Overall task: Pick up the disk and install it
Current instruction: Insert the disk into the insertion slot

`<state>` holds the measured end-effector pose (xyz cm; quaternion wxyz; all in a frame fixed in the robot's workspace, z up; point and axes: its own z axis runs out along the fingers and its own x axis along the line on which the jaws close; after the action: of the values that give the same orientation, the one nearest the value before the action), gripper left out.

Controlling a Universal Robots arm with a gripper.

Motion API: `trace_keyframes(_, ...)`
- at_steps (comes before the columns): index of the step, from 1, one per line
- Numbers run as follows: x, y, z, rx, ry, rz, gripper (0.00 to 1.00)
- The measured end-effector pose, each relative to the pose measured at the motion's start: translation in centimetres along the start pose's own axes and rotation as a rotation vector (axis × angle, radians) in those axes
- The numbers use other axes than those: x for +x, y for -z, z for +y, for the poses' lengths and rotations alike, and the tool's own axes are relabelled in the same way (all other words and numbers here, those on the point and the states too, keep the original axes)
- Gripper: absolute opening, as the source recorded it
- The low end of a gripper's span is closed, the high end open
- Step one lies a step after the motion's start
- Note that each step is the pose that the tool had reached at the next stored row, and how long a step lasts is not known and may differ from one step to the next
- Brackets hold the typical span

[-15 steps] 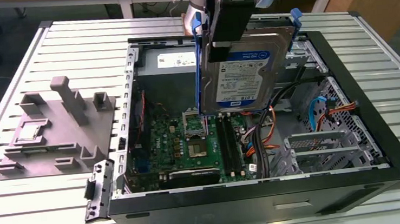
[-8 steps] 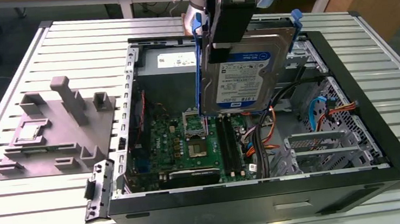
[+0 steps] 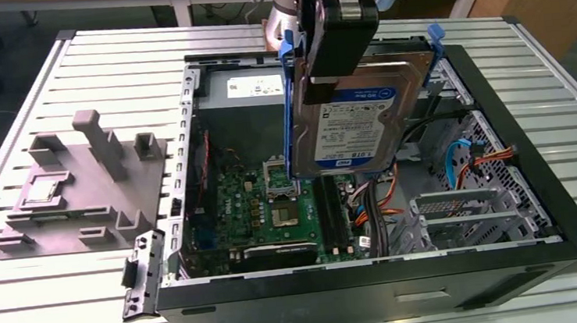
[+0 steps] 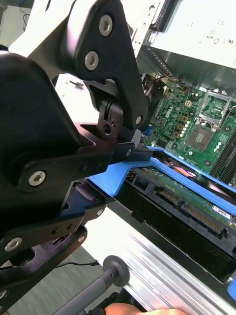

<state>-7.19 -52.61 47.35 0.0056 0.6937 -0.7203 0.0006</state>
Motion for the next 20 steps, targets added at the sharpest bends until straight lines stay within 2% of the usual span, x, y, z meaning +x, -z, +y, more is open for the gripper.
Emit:
trace_keyframes(10,0.1,0.0,0.0,0.0,0.0,0.0,0.36)
trace_keyframes(12,0.81,-0.01,-0.03,0.0,0.0,0.0,0.36)
trace_keyframes(20,0.9,-0.01,-0.03,0.0,0.0,0.0001,0.36)
